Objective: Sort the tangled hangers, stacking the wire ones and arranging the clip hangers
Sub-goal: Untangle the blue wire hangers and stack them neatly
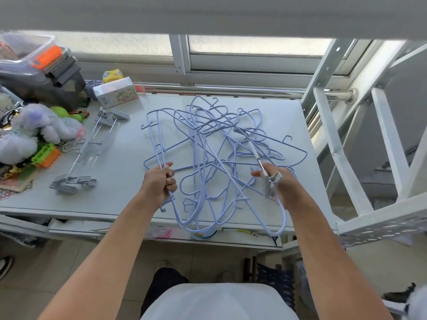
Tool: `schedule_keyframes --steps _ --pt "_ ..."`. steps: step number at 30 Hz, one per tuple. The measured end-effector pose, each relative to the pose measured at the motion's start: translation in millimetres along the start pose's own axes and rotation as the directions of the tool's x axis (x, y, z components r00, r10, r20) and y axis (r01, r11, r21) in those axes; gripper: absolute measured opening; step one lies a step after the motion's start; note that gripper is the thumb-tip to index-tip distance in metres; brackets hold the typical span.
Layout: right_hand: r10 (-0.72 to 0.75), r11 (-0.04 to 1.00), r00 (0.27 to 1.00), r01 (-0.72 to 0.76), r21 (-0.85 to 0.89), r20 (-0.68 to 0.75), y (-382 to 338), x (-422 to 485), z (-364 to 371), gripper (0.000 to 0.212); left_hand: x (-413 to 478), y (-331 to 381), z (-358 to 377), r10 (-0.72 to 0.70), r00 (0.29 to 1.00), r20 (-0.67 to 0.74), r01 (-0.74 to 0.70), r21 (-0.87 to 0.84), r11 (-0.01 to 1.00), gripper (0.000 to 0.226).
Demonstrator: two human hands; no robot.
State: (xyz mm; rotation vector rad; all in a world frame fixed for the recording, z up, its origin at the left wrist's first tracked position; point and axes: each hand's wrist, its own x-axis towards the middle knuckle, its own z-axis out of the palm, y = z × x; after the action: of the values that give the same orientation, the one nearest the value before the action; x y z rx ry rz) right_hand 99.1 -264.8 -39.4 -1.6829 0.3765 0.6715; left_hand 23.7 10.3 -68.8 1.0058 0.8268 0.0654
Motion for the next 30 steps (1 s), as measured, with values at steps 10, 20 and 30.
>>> schedule_keyframes --steps 10,20,30 --pt "-0.115 0.988 0.990 0.123 -0.091 0.087 21 7 2 0.029 -6 4 0 -0.021 1.000 0.018 0.022 -0.009 1.000 0.023" --pt "-0.124 0.989 0.984 0.132 -0.063 0.125 18 3 11 0.046 -14 -1 11 -0.159 0.976 0.150 0.166 -0.037 0.985 0.018" --pt "-0.181 0.757 0.971 0.240 -0.608 0.157 23 4 11 0.053 -33 -9 39 -0.166 0.967 0.196 0.158 0.055 0.986 0.054"
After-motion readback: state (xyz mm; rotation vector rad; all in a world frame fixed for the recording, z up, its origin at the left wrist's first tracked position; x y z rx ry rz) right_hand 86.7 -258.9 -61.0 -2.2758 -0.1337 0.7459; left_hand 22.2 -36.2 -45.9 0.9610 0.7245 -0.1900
